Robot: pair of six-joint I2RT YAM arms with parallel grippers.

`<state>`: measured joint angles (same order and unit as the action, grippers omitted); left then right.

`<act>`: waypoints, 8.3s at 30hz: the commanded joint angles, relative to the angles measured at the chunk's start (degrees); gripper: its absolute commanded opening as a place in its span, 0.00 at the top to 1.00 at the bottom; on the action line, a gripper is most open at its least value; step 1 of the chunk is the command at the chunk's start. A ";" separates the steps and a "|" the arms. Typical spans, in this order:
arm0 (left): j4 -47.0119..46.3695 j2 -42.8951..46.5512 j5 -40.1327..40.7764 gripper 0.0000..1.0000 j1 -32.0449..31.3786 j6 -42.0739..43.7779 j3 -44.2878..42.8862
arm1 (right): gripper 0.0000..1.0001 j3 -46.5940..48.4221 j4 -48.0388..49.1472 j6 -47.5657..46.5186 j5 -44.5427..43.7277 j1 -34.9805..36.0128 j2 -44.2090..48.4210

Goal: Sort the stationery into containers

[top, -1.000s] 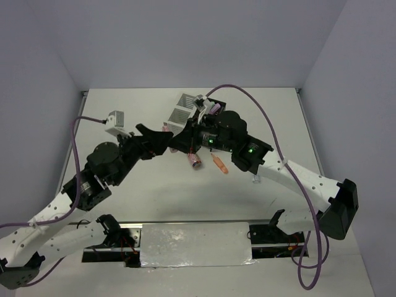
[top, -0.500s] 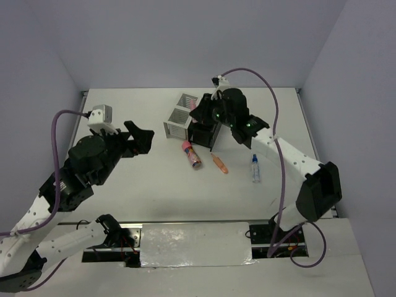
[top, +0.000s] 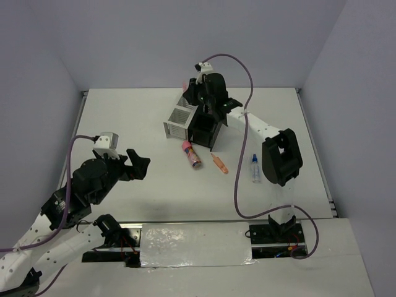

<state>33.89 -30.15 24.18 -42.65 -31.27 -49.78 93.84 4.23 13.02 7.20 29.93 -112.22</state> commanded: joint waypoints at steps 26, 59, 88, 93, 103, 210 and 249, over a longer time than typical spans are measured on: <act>-0.67 -0.61 -0.45 0.01 0.29 2.97 -0.67 | 0.39 9.61 9.57 -5.46 2.82 -2.86 -11.71; 2.94 -3.25 7.37 0.01 5.56 -1.43 -1.29 | 0.42 -50.60 -14.51 -7.91 -13.88 5.04 38.75; 0.56 -2.63 3.33 0.01 5.65 1.12 -0.67 | 0.44 -48.40 -10.82 0.78 -16.69 6.62 23.46; 0.65 -2.28 3.15 0.01 5.65 1.12 -0.67 | 0.46 -47.96 -11.61 1.75 -17.75 8.03 21.26; 0.65 -1.40 2.62 0.01 5.56 0.86 -0.49 | 0.53 -46.74 -14.77 4.82 -21.69 11.11 18.62; -61.05 -8.70 -33.32 1.00 5.56 -32.10 18.58 | 0.42 -52.70 8.93 42.71 -18.37 38.36 59.23; -27.74 -9.58 -22.07 0.01 4.86 -28.58 2.05 | 1.00 -51.05 11.86 41.39 -6.84 26.32 53.42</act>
<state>1.37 -41.10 0.01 -37.43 -59.94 -46.57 41.98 18.68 56.62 2.44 56.97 -60.86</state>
